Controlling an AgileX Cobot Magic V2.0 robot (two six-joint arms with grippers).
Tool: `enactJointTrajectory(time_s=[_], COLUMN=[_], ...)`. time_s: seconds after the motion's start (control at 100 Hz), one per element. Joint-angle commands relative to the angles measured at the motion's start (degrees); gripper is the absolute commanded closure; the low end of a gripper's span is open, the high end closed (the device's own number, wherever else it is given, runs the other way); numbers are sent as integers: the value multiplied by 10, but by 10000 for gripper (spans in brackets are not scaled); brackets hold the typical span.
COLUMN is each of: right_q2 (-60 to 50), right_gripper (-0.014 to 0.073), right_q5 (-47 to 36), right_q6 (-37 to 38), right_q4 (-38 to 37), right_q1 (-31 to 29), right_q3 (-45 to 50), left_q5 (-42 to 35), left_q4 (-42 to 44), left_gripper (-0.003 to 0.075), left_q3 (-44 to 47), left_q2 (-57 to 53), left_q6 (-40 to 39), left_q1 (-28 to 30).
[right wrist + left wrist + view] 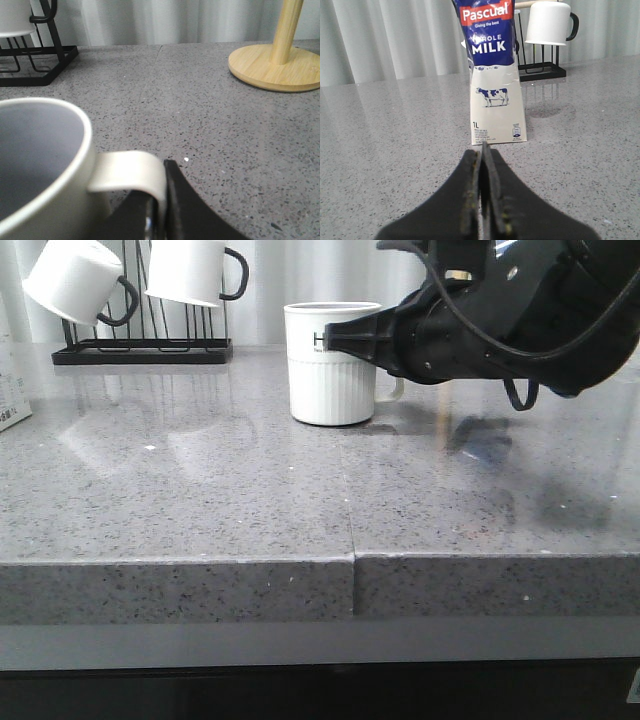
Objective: Place milk next to cup
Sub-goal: 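Carry the mug toward the table center and lower it down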
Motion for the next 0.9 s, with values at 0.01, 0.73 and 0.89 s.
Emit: enactJointTrajectory(time_s=[0.01, 0.73, 0.89], right_q2=[-29, -53, -66], right_gripper=[531, 388, 388], right_q5=[-28, -31, -25], right_q6=[-7, -6, -6], right_q4=[-11, -11, -11], right_q1=[-1, -1, 1], right_q3=[-17, 8, 23], left_q5=[-50, -50, -50], left_q4=[-5, -5, -5], left_gripper=[741, 741, 741], left_q3=[29, 29, 29], left_q2=[-18, -18, -18], left_q6=[-1, -1, -1], left_q1=[-1, -1, -1])
